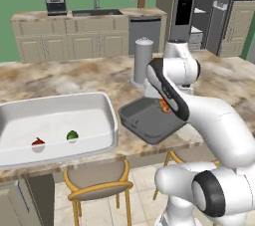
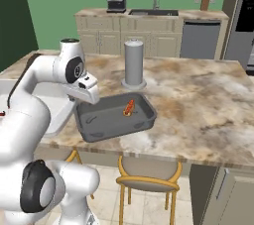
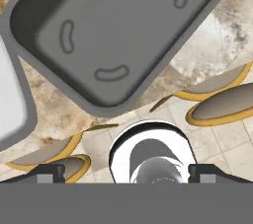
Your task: Place the cold items (avocado and bell pepper) from the fridge in one tupperware on the dining counter. Place the warm items (kebab skewer and hot dog) in the stove area in another tupperware.
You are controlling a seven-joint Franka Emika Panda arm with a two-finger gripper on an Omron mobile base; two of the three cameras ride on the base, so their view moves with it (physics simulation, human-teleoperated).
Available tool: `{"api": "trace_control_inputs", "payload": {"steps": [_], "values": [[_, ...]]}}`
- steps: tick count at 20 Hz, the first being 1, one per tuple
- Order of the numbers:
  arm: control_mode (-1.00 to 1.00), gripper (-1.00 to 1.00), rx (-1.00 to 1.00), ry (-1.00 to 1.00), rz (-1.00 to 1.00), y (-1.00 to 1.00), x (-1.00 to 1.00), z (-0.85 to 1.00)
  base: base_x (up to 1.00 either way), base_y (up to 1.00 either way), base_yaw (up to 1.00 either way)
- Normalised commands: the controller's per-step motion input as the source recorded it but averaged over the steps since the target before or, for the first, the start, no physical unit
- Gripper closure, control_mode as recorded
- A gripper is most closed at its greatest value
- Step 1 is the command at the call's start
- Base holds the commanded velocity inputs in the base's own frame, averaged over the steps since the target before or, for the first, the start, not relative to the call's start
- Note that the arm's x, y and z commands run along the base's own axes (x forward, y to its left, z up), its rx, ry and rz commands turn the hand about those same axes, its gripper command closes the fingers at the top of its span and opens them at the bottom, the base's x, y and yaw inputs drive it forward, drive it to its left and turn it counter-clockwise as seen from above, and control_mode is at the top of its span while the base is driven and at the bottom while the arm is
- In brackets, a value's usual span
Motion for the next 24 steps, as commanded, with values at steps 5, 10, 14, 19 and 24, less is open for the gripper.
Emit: {"api": "trace_control_inputs", "payload": {"steps": [5,10,14,19,24], "values": [[-1.00,-1.00,0.00,-0.01,0.03,0.19,-0.70,-0.05,0.00,0.00,0.00],[-1.00,-1.00,0.00,-0.01,-0.01,0.00,-0.15,0.00,0.00,0.00,0.00],[1.00,-1.00,0.00,-0.01,-0.02,0.00,-0.39,0.00,-0.50,-0.13,-0.09],[1.00,-1.00,0.00,0.00,0.00,0.00,0.00,0.00,-0.96,-0.44,-0.48],[1.00,-1.00,0.00,0.00,0.00,0.00,0.00,0.00,-0.04,-1.00,-0.65]]}}
